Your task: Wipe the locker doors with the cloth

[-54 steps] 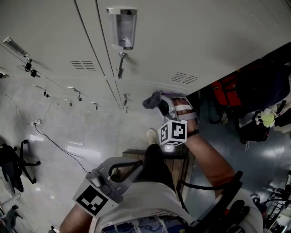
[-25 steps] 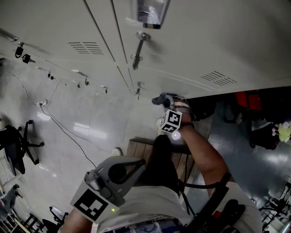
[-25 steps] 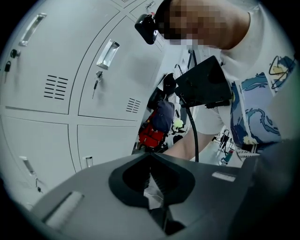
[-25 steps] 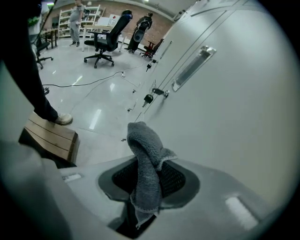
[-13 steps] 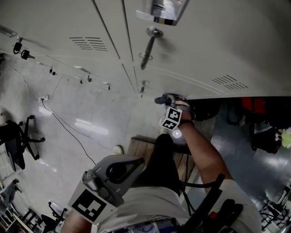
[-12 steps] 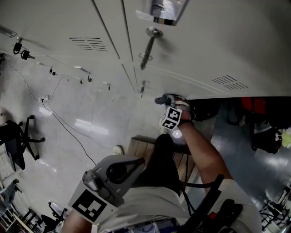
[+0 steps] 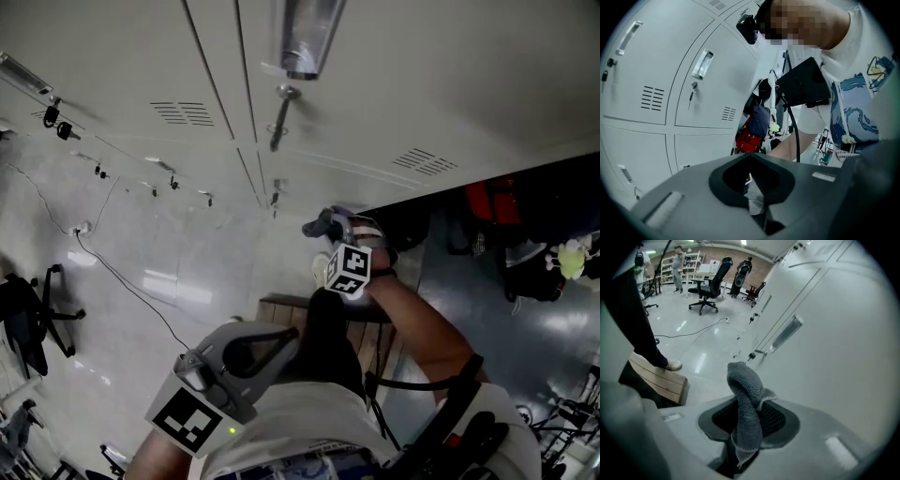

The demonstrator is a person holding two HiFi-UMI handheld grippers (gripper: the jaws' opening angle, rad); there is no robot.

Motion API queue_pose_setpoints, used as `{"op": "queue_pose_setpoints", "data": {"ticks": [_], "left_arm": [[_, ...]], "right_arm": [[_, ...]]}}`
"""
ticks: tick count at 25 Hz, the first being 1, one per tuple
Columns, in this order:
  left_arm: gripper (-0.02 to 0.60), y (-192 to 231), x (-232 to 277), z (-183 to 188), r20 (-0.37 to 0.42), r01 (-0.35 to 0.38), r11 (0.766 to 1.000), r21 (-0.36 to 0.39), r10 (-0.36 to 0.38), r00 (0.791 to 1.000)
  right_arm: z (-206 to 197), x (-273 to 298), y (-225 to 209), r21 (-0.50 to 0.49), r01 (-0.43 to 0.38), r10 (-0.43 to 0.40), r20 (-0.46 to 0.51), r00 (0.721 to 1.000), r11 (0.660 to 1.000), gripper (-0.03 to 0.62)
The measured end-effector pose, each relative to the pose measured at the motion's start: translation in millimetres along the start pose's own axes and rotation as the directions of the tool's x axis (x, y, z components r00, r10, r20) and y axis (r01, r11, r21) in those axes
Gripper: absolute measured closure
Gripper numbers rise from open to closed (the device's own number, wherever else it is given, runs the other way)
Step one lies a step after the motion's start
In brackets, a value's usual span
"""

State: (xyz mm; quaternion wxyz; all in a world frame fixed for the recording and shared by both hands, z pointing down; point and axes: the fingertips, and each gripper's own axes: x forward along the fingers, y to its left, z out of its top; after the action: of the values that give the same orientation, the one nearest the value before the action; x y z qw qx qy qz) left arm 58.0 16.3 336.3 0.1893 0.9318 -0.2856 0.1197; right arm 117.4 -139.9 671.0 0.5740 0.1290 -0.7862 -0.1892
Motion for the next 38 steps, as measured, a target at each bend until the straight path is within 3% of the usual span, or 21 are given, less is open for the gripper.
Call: {"op": "queue_pose_setpoints", "data": {"ticks": [8, 14, 23, 38], "left_arm": [[0.580, -18.4, -11.4, 8.3, 0.030, 0.050, 0.997, 0.052, -0.052, 0.998], [0.580, -25.9, -17.4, 11.6, 0.053, 0.064, 0.996, 0.067, -0.068, 0.996], [0.580, -18.4, -21.1, 8.0, 0.040, 0.035, 0.998, 0.053, -0.037, 0.999], [0.580, -9.2, -8.8, -1.6, 0.010, -0.001, 1.000, -0.007, 0.001, 1.000]], "right_arm": [[64.1, -144.3, -71.5, -0.007, 0.199, -0.198, 0.106, 0.975, 0.980, 0.482], [101.6, -200.3, -115.0, -0.055, 0.329, -0.320, 0.130, 0.939, 0.943, 0.482], [90.8, -150.8, -124.7, -0.157, 0.354, -0.342, 0.096, 0.935, 0.922, 0.482], [66.7, -62.2, -80.4, -0.144, 0.234, -0.230, 0.042, 0.972, 0.961, 0.482]]}}
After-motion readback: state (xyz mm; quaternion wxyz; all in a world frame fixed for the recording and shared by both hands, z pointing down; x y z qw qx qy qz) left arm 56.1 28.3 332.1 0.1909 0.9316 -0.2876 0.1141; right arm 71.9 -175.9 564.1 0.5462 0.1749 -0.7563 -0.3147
